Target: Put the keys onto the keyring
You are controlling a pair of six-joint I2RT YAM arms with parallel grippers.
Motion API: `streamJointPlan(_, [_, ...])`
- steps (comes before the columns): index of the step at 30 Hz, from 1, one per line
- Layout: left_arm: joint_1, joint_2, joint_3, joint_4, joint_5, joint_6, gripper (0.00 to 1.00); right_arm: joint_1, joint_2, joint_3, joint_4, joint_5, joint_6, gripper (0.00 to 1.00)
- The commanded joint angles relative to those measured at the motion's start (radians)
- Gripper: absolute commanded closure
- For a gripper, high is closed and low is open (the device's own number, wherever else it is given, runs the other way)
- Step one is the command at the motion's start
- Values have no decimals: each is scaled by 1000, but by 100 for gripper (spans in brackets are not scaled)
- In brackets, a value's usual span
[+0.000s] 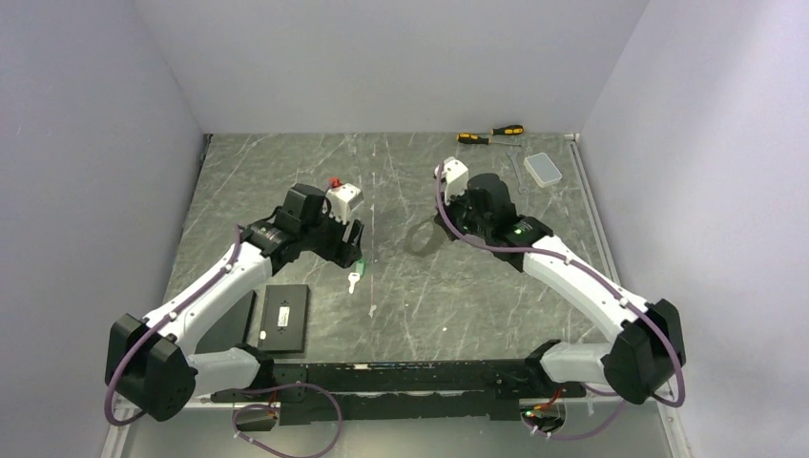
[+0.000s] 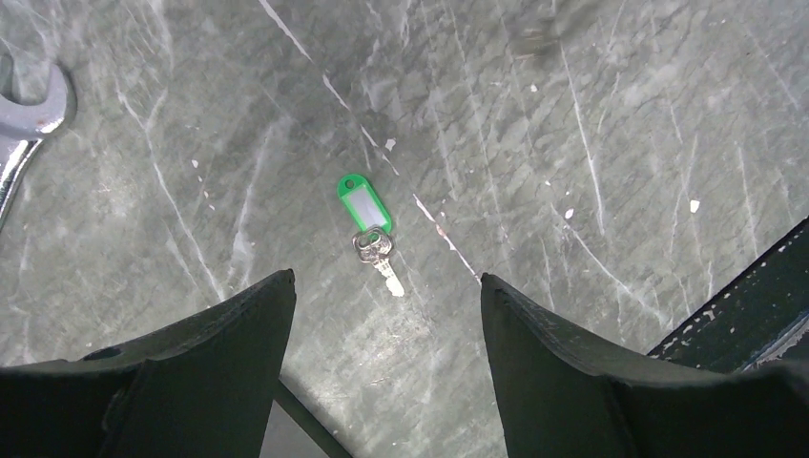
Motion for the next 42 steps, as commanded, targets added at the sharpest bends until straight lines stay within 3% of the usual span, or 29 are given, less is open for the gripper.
streamJointPlan(1, [-4,-57,14,44,19,20,24,17,-81,71,16,-107,-127,100])
streamJointPlan(7, [-4,-167,-79,189,143,15,23,70,-153,19,38,-281,-290,100])
streamJointPlan(16, [-4,-523,-373,581,419,69,19,90,-336,-238,342,-556,-340,100])
streamJointPlan(22, [-14,-523,-385,676,571,-28,28,136,-362,-263,347,-623,-386,100])
streamJointPlan(27, [-119,-485,-357,708,516,-3,32,189,-426,-285,339,-636,-458,100])
streamJointPlan(35, [-323,-382,-206,541,357,199,45,227,-444,-240,265,-684,-474,100])
streamJointPlan(42, [-391,-351,-113,419,299,251,53,247,-463,-228,240,-673,-483,100])
